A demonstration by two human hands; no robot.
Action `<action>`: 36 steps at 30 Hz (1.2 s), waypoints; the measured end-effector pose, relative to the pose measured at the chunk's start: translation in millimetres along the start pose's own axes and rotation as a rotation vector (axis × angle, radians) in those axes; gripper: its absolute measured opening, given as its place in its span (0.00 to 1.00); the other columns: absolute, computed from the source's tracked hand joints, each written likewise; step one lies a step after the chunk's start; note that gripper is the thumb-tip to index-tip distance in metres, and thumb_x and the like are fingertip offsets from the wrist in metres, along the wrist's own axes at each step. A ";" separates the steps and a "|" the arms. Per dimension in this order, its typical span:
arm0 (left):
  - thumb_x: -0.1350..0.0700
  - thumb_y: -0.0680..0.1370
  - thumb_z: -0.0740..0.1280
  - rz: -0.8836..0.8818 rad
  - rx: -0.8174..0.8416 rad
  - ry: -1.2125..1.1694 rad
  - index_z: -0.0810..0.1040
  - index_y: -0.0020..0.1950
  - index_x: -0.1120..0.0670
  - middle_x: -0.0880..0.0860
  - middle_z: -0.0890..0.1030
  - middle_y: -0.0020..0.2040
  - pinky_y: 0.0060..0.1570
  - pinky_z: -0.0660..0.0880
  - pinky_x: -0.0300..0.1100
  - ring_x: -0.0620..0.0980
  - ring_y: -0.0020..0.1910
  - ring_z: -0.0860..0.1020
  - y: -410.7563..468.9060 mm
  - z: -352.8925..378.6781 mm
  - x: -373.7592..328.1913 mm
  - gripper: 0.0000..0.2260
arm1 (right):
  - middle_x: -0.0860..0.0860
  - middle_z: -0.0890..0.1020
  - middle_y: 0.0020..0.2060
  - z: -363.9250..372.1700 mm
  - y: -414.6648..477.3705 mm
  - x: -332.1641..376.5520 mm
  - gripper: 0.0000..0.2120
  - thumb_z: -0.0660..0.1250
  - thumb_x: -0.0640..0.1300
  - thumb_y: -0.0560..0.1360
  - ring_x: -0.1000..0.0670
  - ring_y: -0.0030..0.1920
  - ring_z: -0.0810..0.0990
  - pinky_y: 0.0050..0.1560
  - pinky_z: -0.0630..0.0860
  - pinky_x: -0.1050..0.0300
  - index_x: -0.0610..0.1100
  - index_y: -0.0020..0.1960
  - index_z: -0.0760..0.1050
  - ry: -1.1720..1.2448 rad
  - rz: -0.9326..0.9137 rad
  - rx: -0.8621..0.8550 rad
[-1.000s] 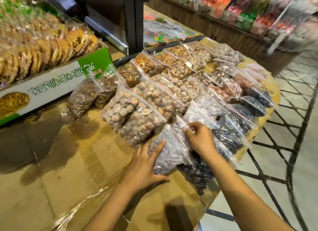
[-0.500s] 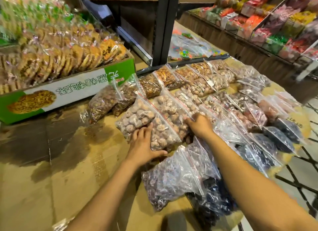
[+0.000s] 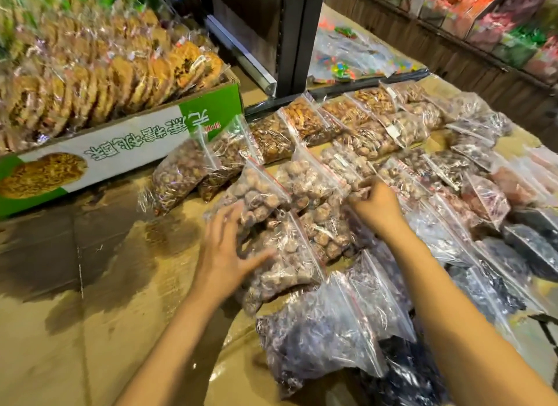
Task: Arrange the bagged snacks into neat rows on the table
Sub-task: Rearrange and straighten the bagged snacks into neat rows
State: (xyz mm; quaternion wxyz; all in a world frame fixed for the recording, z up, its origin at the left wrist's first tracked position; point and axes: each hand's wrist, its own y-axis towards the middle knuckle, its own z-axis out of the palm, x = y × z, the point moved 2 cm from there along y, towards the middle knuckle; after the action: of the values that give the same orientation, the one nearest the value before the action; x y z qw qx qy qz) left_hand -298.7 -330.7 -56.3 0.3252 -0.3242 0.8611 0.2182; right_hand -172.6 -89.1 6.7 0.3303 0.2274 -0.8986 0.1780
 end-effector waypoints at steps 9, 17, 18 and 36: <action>0.27 0.61 0.68 -0.179 0.119 0.263 0.51 0.77 0.49 0.57 0.59 0.74 0.70 0.60 0.55 0.59 0.71 0.60 80.7 25.1 33.2 0.53 | 0.45 0.77 0.42 48.1 40.4 32.6 0.19 0.64 0.44 0.77 0.52 0.28 0.73 0.25 0.71 0.59 0.37 0.64 0.66 0.146 0.054 0.201; 0.42 0.65 0.75 -0.017 -0.076 -0.045 0.69 0.66 0.47 0.50 0.69 0.58 0.58 0.71 0.52 0.50 0.60 0.69 77.7 21.1 39.9 0.33 | 0.50 0.73 0.30 42.1 41.3 16.8 0.12 0.66 0.45 0.76 0.53 0.26 0.69 0.24 0.68 0.60 0.39 0.55 0.69 0.123 -0.011 0.290; 0.40 0.64 0.75 0.017 -0.094 -0.041 0.70 0.66 0.48 0.51 0.69 0.59 0.59 0.71 0.53 0.50 0.60 0.69 74.3 25.1 36.2 0.33 | 0.50 0.73 0.30 42.0 41.5 17.2 0.09 0.65 0.45 0.76 0.53 0.25 0.68 0.22 0.68 0.62 0.41 0.51 0.69 0.122 -0.024 0.297; 0.25 0.69 0.50 -0.150 -0.005 -0.023 0.31 0.74 0.41 0.48 0.29 0.75 0.71 0.38 0.54 0.52 0.75 0.33 5.2 22.0 5.5 0.43 | 0.45 0.73 0.60 27.6 -0.4 9.1 0.23 0.67 0.52 0.73 0.44 0.64 0.68 0.63 0.69 0.46 0.45 0.64 0.68 -0.125 -0.172 -0.066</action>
State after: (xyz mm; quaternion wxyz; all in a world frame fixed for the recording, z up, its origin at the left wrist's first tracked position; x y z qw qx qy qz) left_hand -296.3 -316.5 -74.6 0.3497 -0.3859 0.8302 0.1990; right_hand -192.7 -105.1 -6.9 0.2948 0.3034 -0.9000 0.1049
